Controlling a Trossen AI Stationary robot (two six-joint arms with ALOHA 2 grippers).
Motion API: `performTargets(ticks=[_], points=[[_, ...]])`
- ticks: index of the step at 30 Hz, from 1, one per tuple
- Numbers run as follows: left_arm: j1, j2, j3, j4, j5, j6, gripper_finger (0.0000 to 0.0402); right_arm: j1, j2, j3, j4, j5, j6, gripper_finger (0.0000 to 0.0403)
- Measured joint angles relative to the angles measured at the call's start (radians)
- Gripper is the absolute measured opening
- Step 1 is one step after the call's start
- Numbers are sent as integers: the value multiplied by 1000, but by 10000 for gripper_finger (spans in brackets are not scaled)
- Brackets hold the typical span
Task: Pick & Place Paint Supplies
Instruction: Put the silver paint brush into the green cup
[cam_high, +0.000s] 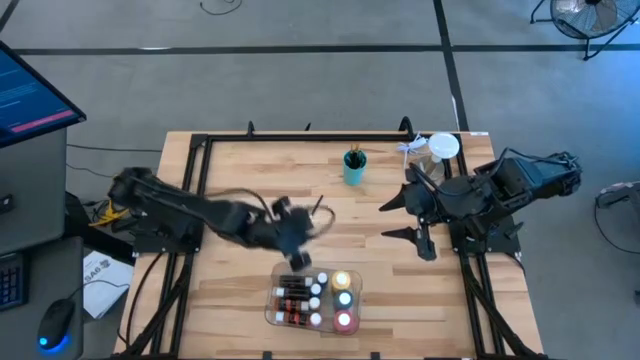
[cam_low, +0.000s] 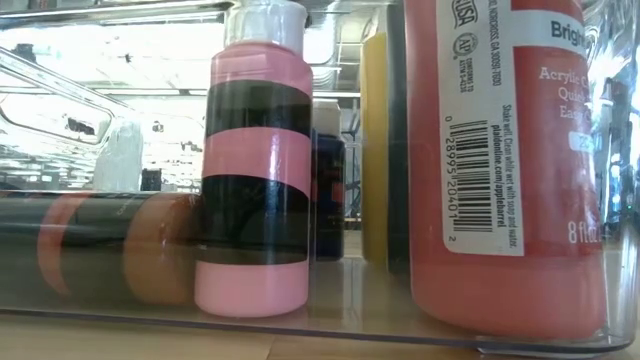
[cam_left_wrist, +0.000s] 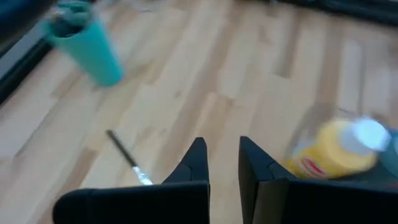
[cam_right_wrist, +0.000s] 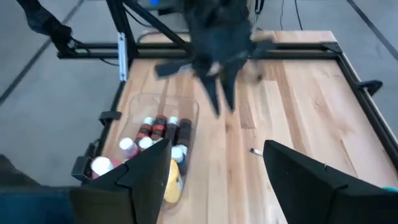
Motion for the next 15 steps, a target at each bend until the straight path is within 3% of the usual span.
performTargets(ticks=[8, 15], points=[[131, -227, -243, 33, 6, -138, 2, -104, 0, 0, -3, -2, -45, 249], [256, -318, -468, 218, 174, -136, 2, -281, 0, 0, 30, -52, -85, 249]])
